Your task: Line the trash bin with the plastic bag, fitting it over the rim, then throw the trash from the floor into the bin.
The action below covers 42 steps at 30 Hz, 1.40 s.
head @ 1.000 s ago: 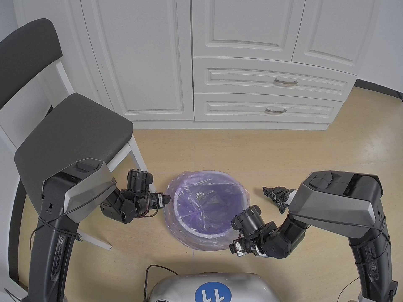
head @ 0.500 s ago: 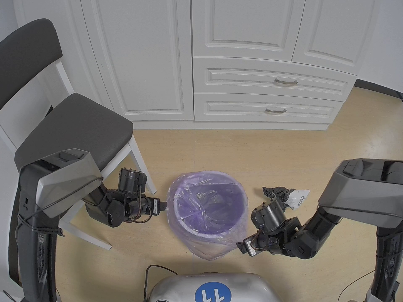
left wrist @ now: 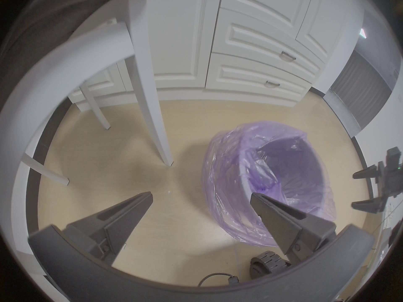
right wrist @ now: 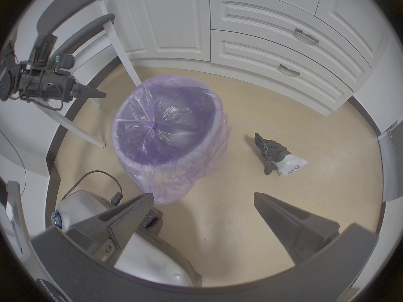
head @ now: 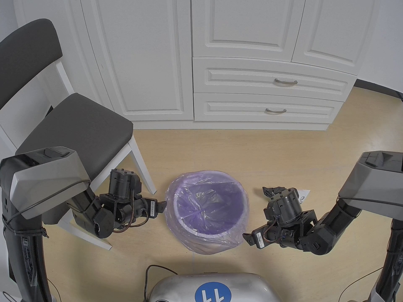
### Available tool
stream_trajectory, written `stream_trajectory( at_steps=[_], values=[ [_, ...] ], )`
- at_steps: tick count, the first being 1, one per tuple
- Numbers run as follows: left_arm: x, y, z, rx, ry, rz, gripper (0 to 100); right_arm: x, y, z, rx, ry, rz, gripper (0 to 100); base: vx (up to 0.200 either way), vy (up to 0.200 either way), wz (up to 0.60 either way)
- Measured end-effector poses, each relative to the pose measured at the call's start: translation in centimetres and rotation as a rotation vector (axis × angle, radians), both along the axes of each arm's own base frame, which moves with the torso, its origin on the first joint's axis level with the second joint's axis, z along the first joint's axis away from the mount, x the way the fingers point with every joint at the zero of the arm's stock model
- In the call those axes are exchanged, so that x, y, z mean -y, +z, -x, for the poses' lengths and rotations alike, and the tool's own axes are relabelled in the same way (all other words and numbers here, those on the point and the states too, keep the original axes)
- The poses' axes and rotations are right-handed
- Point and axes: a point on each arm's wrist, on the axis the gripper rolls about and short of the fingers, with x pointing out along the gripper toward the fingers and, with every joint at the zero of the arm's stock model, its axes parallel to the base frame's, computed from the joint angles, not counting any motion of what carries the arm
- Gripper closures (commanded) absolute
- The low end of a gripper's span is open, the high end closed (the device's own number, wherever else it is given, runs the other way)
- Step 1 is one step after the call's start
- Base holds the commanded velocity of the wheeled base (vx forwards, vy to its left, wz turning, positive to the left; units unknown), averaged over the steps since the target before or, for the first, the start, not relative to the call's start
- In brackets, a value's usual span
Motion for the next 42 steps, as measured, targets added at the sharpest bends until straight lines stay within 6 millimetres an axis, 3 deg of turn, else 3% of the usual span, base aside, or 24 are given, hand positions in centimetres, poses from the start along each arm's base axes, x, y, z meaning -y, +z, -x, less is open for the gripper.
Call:
stream_trajectory(
  at_steps=[15, 20, 30, 36, 42],
  values=[
    [-0.8, 2.5, 1.0, 0.082, 0.014, 0.034, 0, -1.4, -6.6, -4.5, -0.080, -0.094, -0.059, 0, 0.000, 0.000, 0.00],
    [-0.9, 3.4, 1.2, 0.106, 0.024, 0.037, 0, -0.9, -7.2, -6.6, -0.138, -0.164, -0.061, 0, 0.000, 0.000, 0.00],
    [-1.3, 7.1, 2.5, 0.197, 0.032, 0.058, 0, 1.5, -7.2, -10.6, -0.159, -0.289, -0.088, 0, 0.000, 0.000, 0.00],
    [-1.4, 7.8, 2.9, 0.213, 0.028, 0.066, 0, 2.1, -7.4, -10.8, -0.179, -0.302, -0.076, 0, 0.000, 0.000, 0.00],
    [-1.3, 8.0, 3.3, 0.215, 0.020, 0.066, 0, 2.5, -7.1, -8.8, -0.237, -0.235, -0.073, 0, 0.000, 0.000, 0.00]
  ],
)
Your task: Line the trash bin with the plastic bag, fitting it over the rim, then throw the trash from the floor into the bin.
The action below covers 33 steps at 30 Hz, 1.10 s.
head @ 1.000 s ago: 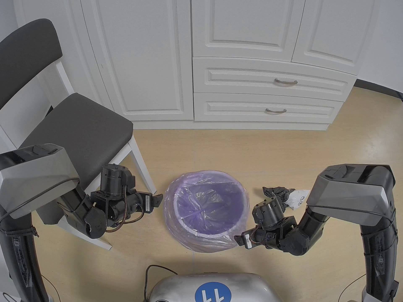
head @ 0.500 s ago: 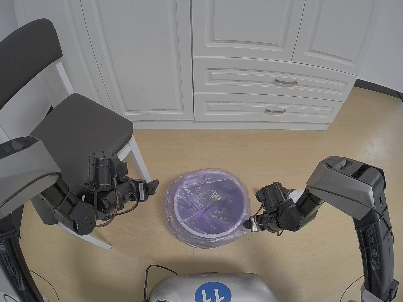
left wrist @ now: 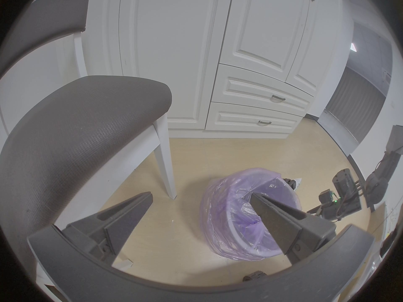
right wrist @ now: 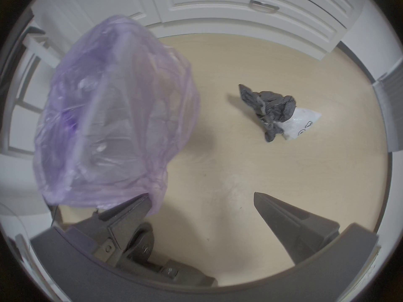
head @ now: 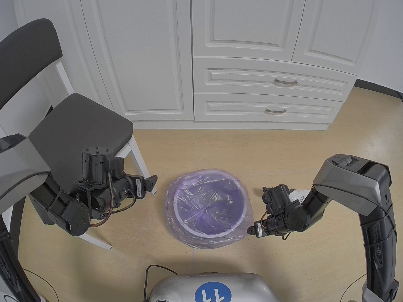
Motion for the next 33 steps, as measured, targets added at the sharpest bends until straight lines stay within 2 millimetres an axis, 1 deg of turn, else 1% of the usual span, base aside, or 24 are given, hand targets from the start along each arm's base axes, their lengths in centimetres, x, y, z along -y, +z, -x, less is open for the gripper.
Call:
stream_trajectory(
  at_steps=[4, 8, 12, 15, 18, 21, 24, 26, 29, 33],
  values=[
    [0.0, 0.3, 0.5, 0.004, -0.010, -0.006, 0, 0.6, 1.7, 2.1, -0.014, 0.085, -0.023, 0, 0.000, 0.000, 0.00],
    [0.1, 0.7, 1.1, 0.013, -0.026, -0.016, 0, 1.4, 4.3, 4.1, 0.050, 0.167, -0.045, 0, 0.000, 0.000, 0.00],
    [0.5, 0.9, 1.7, 0.018, -0.046, -0.022, 0, 2.1, 7.0, 5.2, 0.165, 0.200, -0.074, 0, 0.000, 0.000, 0.00],
    [0.8, 1.1, 2.0, 0.021, -0.059, -0.024, 0, 3.1, 8.3, 5.1, 0.210, 0.177, -0.080, 0, 0.000, 0.000, 0.00],
    [1.0, 1.2, 2.4, 0.025, -0.067, -0.027, 0, 4.3, 8.9, 4.2, 0.241, 0.138, -0.081, 0, 0.000, 0.000, 0.00],
    [1.1, 1.5, 2.8, 0.035, -0.075, -0.032, 0, 5.5, 8.8, 3.0, 0.257, 0.098, -0.078, 0, 0.000, 0.000, 0.00],
    [1.2, 2.0, 3.2, 0.047, -0.083, -0.038, 0, 6.3, 7.9, 1.6, 0.255, 0.066, -0.073, 0, 0.000, 0.000, 0.00],
    [1.1, 2.2, 3.4, 0.057, -0.088, -0.044, 0, 6.7, 6.9, 0.4, 0.250, 0.041, -0.068, 0, 0.000, 0.000, 0.00],
    [1.0, 2.7, 3.8, 0.071, -0.093, -0.050, 0, 7.4, 5.5, -2.0, 0.253, -0.005, -0.076, 0, 0.000, 0.000, 0.00],
    [0.9, 3.2, 4.2, 0.087, -0.096, -0.055, 0, 8.0, 4.5, -5.0, 0.276, -0.100, -0.131, 0, 0.000, 0.000, 0.00]
  ],
)
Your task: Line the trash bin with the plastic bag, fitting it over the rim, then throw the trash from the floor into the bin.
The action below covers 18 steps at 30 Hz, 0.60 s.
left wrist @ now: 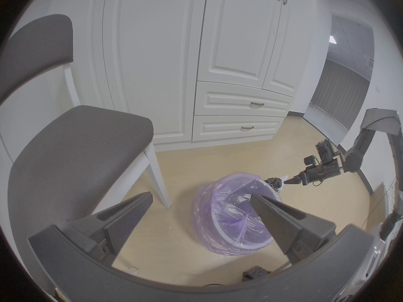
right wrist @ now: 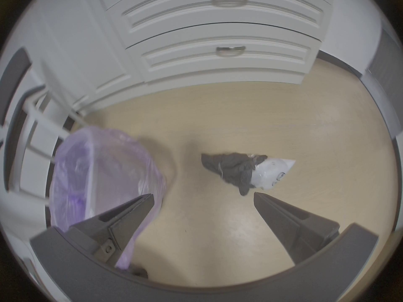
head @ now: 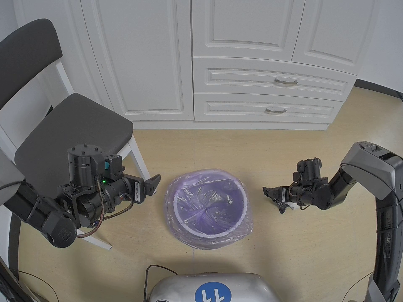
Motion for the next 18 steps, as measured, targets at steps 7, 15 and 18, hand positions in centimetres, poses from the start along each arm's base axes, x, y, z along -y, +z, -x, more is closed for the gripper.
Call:
stream_trajectory(
  at_steps=[7, 15, 18],
  values=[
    [0.0, 0.7, 0.5, 0.026, 0.012, -0.008, 0, 0.2, -0.9, -4.8, 0.041, -0.157, -0.103, 0, 0.000, 0.000, 0.00],
    [0.0, 1.1, 0.7, 0.042, 0.020, -0.010, 0, 0.4, -2.9, -8.9, -0.033, -0.325, -0.140, 0, 0.000, 0.000, 0.00],
    [0.1, 1.2, 0.7, 0.049, 0.023, -0.009, 0, 0.4, -3.9, -9.8, -0.086, -0.376, -0.146, 0, 0.000, 0.000, 0.00]
  ],
)
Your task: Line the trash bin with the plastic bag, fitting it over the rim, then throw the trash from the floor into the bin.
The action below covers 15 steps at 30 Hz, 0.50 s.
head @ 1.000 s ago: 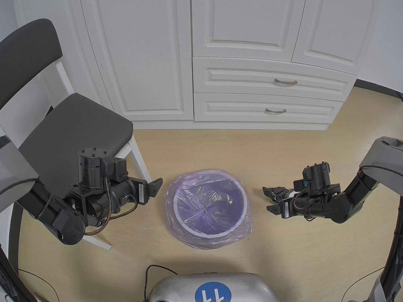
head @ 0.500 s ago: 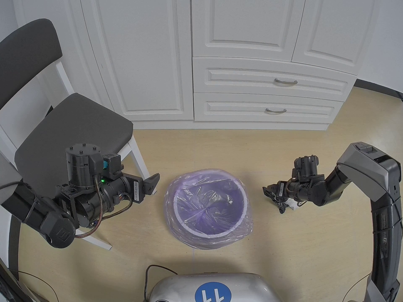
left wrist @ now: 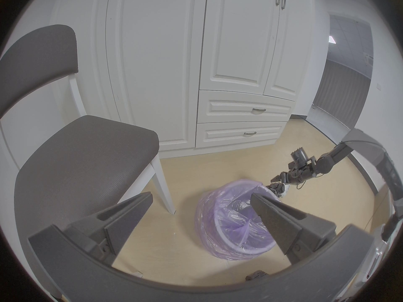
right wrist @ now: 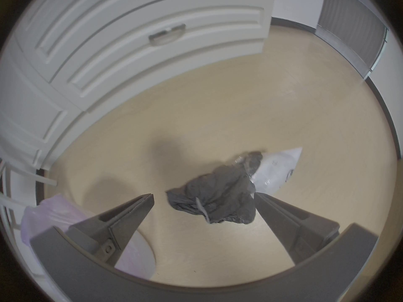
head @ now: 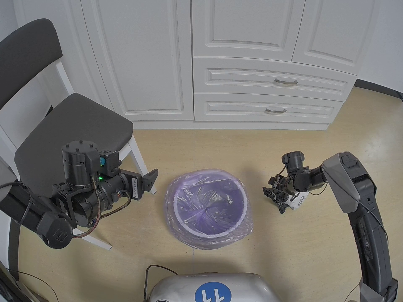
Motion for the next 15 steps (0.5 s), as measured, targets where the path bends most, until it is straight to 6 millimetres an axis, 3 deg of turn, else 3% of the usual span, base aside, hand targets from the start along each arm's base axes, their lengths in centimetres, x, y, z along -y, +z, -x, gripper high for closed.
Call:
stream_trajectory(
  at_steps=[8, 15],
  values=[
    [0.1, 0.3, -0.1, 0.040, 0.004, 0.016, 0, 0.8, -4.0, -0.2, -0.139, -0.077, 0.015, 0, 0.000, 0.000, 0.00],
    [0.1, 0.1, -0.2, 0.035, 0.005, 0.014, 0, 1.0, -5.2, -0.1, -0.152, -0.083, 0.018, 0, 0.000, 0.000, 0.00]
  ],
)
